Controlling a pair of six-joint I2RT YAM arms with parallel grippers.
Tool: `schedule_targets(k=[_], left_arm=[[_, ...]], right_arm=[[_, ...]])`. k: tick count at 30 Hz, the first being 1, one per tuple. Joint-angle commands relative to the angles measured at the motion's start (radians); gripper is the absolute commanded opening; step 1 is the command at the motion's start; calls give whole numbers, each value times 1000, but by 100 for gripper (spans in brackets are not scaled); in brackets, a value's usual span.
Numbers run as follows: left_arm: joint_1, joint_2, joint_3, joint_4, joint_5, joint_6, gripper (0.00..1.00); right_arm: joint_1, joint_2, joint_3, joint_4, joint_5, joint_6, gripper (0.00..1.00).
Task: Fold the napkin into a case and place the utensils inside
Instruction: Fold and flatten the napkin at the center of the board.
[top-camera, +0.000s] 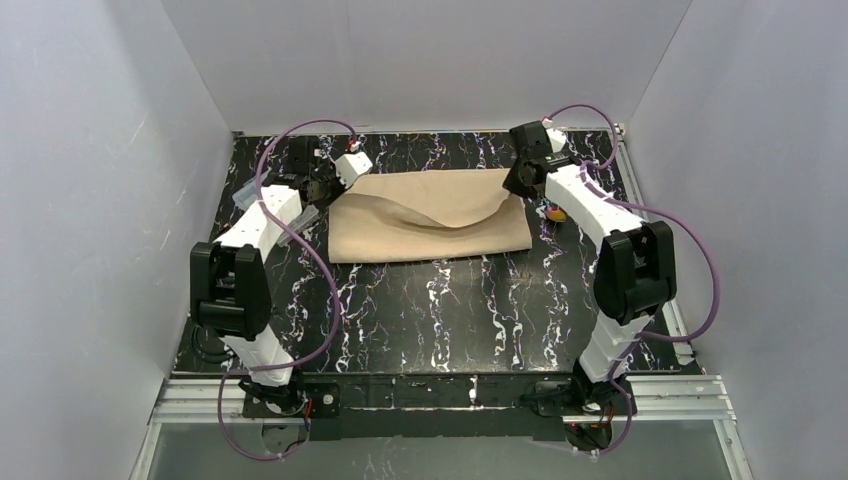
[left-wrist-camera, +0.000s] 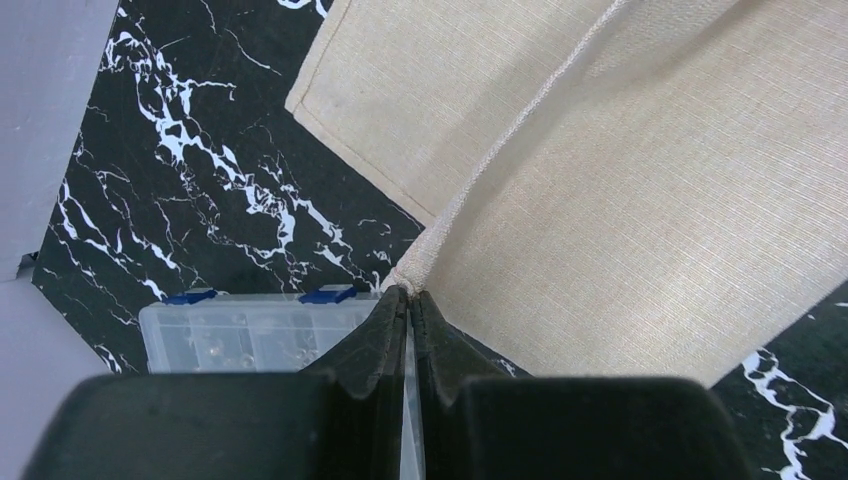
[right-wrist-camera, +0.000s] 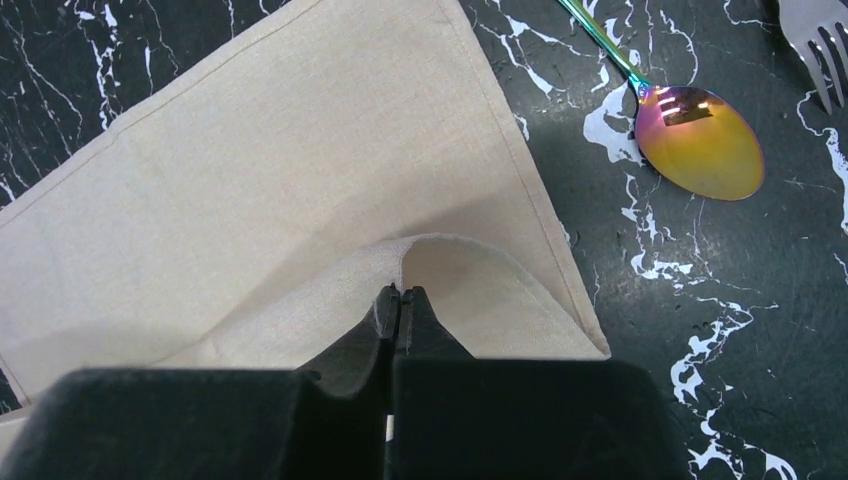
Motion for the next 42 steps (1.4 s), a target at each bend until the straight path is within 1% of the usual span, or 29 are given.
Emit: schedule_targets(k=[1, 10, 24, 27, 31, 37, 38, 41, 42], left_arm=[[6, 34, 52, 21, -20, -3, 0], [12, 126, 118, 47, -49, -6, 0], [17, 227, 187, 88, -100, 7, 0], [15, 241, 215, 64, -112, -6, 0], [10, 234, 189, 92, -150, 4, 0], [-1, 232, 166, 133, -207, -42, 0], [-3, 230, 158, 146, -236, -43, 0], [-10, 226, 139, 164, -253, -39, 0], [-12, 227, 136, 164, -257, -37, 0]], right_arm=[[-20, 26, 63, 35, -9, -10, 1], [-42, 107, 141, 44, -23, -8, 1], [-66, 267, 278, 52, -20, -10, 1], [-71, 306, 304, 56, -30, -10, 1], [-73, 345, 335, 62, -30, -8, 1], [-83, 408, 409, 57, -36, -15, 1], [-84, 417, 421, 57, -42, -17, 1], [-89, 441, 448, 56, -55, -24, 1], [-91, 447, 456, 56, -57, -27, 3]])
